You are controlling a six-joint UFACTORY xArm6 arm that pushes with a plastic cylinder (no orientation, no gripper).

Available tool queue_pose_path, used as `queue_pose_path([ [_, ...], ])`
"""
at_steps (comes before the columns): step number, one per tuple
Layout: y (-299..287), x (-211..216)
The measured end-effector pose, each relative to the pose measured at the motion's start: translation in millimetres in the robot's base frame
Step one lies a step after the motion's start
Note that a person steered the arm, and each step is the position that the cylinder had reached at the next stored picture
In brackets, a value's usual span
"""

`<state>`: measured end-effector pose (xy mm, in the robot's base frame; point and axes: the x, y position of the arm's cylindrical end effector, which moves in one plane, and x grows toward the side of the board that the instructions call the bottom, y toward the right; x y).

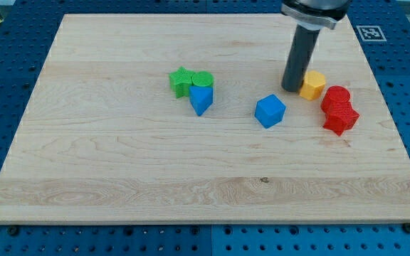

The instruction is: Move the yellow heart above the yellow hexagon

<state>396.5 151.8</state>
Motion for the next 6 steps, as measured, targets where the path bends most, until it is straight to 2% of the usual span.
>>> queue_pose_path([
  [1, -1, 1],
  [3, -47, -11],
  [6, -20, -27],
])
